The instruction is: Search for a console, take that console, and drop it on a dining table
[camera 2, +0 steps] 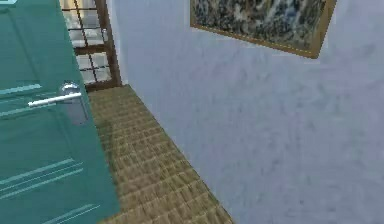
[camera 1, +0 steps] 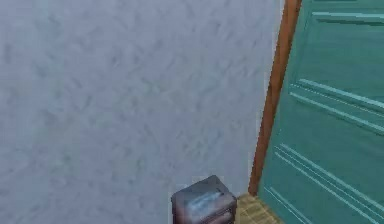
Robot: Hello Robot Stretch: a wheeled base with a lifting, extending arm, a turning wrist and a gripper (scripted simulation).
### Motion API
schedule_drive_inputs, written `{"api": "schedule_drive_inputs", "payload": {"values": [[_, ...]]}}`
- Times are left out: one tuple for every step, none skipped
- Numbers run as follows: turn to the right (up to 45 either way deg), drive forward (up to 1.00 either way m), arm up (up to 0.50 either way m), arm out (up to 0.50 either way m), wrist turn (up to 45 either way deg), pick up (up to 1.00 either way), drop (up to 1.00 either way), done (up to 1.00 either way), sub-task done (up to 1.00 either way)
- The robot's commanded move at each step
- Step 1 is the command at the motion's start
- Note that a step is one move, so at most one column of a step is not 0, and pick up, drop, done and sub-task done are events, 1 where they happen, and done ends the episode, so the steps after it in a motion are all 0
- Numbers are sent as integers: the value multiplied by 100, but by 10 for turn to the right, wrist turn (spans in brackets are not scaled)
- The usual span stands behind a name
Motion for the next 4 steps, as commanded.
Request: {"api": "schedule_drive_inputs", "payload": {"values": [[450, 0, 0, 0, 0, 0, 0, 0, 0], [390, 0, 0, 0, 0, 0, 0, 0, 0], [0, 100, 0, 0, 0, 0, 0, 0, 0], [-150, 0, 0, 0, 0, 0, 0, 0, 0]]}}
